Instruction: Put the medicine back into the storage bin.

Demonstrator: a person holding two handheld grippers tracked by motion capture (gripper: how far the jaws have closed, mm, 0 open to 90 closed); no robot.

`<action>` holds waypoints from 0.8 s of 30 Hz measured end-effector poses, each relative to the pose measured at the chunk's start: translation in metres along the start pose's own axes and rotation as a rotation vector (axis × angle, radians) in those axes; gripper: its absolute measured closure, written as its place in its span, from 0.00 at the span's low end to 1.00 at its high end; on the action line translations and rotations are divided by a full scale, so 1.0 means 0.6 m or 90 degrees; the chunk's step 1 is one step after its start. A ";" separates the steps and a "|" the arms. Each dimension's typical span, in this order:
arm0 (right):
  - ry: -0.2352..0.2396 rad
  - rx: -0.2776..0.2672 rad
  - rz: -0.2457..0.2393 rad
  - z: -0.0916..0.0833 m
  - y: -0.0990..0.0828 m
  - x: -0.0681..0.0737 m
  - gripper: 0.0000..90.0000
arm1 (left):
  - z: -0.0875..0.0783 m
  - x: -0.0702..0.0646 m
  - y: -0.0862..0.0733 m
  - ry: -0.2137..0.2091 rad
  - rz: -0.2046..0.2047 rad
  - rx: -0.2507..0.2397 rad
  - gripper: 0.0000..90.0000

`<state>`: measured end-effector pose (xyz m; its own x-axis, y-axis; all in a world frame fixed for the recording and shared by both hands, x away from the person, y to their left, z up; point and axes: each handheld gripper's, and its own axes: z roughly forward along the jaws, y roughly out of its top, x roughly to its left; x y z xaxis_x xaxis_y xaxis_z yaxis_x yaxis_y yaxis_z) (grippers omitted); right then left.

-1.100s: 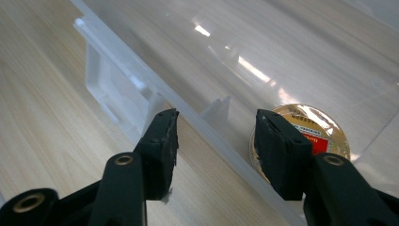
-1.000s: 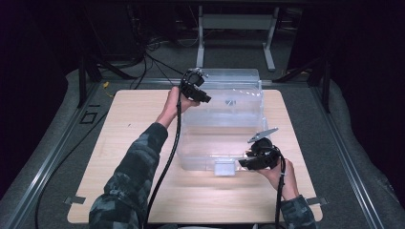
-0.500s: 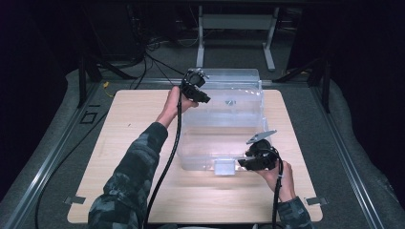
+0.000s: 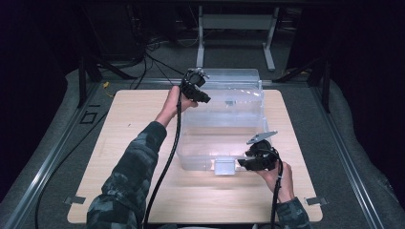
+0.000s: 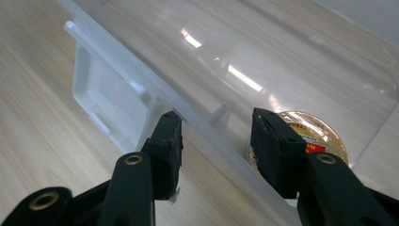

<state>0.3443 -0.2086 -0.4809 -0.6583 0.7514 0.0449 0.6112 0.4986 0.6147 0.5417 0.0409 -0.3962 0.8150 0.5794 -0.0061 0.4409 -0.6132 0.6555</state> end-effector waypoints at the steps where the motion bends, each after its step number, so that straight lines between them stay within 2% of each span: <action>1: -0.001 -0.001 0.001 0.000 0.000 0.000 0.60 | -0.001 -0.001 0.001 -0.001 0.001 0.000 0.85; 5: 0.002 0.001 0.002 0.000 0.000 -0.001 0.60 | -0.003 -0.005 0.003 -0.001 0.013 0.005 0.86; 14: 0.005 0.004 0.007 0.001 0.002 -0.003 0.60 | -0.011 -0.011 0.003 -0.010 0.010 -0.005 0.87; 18: 0.016 0.000 0.013 0.002 0.000 -0.005 0.59 | -0.016 -0.014 0.000 -0.011 0.014 -0.012 0.87; 24: 0.014 -0.003 0.014 0.003 0.000 -0.004 0.59 | -0.024 -0.019 0.000 -0.013 0.021 -0.013 0.87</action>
<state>0.3466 -0.2095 -0.4824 -0.6537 0.7529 0.0756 0.6240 0.4798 0.6168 0.5270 0.0422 -0.3853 0.8367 0.5477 0.0008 0.4060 -0.6212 0.6703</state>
